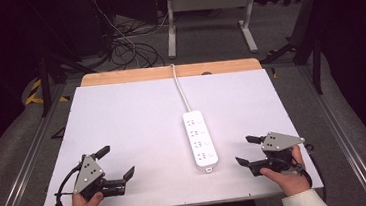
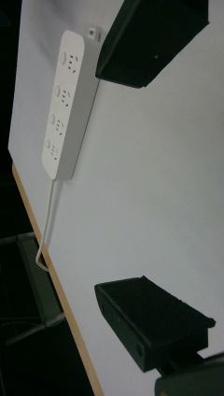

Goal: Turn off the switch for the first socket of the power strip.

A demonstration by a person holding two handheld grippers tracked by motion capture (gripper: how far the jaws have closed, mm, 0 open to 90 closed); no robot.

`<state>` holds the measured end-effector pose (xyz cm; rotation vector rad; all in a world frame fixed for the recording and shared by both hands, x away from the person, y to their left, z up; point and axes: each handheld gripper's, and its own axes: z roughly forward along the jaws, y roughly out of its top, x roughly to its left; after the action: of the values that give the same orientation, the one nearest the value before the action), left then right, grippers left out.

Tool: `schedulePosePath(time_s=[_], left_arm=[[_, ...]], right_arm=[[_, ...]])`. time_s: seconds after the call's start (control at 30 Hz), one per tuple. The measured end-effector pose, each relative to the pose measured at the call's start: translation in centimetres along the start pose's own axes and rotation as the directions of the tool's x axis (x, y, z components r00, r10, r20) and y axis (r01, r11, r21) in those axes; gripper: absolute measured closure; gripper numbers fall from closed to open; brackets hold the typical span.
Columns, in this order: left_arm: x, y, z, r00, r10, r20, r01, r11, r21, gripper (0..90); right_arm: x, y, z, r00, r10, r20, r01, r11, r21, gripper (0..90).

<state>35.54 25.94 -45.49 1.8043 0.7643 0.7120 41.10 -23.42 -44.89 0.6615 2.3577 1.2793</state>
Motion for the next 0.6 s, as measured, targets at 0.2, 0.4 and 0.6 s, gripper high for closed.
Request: schedulePosePath(time_s=[0.2,0.4,0.6], left_arm=[[-0.1,0.0,0.0,0.9999,0.009,-0.009,-0.008,1.0,0.001,2.3],[-0.2,0.0,0.0,0.9997,0.016,-0.015,-0.016,0.9999,0.005,2.3],[-0.2,0.0,0.0,0.9997,0.021,-0.016,-0.021,0.9997,0.009,2.3]], right_arm=[[-0.2,1.6,0.6,0.9998,0.001,-0.02,-0.001,1.0,0.018,24.4],[-0.6,3.0,1.2,0.9991,0.006,-0.041,-0.005,0.999,0.033,25.9],[-1.0,4.1,1.6,0.9984,0.0,-0.057,0.003,0.999,0.041,26.2]])
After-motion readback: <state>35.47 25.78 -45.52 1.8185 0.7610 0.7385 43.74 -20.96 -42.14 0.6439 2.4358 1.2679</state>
